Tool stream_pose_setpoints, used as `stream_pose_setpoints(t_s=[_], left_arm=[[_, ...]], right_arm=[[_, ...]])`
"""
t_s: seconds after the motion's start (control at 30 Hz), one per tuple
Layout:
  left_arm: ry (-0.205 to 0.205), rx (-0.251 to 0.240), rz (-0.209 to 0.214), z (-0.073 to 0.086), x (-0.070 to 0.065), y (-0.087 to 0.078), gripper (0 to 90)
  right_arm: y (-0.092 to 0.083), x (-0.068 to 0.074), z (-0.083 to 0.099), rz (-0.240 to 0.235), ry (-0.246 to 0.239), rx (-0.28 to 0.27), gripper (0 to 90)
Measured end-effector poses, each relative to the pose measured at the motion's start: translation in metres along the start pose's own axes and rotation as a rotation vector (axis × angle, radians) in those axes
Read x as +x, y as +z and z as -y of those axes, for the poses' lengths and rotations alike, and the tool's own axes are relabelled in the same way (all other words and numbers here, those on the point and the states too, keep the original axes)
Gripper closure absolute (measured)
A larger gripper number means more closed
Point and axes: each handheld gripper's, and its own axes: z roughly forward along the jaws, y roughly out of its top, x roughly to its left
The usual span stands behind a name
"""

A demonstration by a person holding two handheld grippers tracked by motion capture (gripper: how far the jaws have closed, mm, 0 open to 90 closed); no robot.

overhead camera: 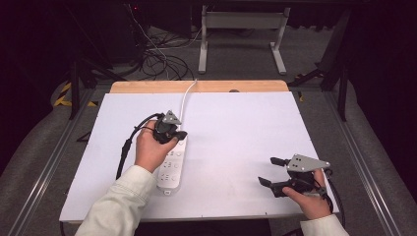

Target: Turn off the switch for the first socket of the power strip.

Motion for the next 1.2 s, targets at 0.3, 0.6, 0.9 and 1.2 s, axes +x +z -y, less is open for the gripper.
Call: stream_pose_setpoints(t_s=[0.3,0.6,0.9,1.2], left_arm=[[-0.001,-0.052,0.018,-0.003,-0.004,-0.008,79.7],[-0.016,-0.103,0.014,-0.003,-0.008,-0.022,51.6],[0.027,-0.177,-0.005,0.003,-0.016,-0.04,28.8],[0.019,-0.262,-0.021,0.031,-0.02,-0.064,22.7]], right_arm=[[-0.001,-0.001,0.0,0.0,0.001,-0.001,18.7],[0.0,0.0,0.0,0.001,0.001,-0.001,18.7],[-0.001,0.0,0.0,0.003,-0.006,-0.007,18.5],[-0.001,0.001,-0.001,0.003,-0.007,-0.015,18.3]])
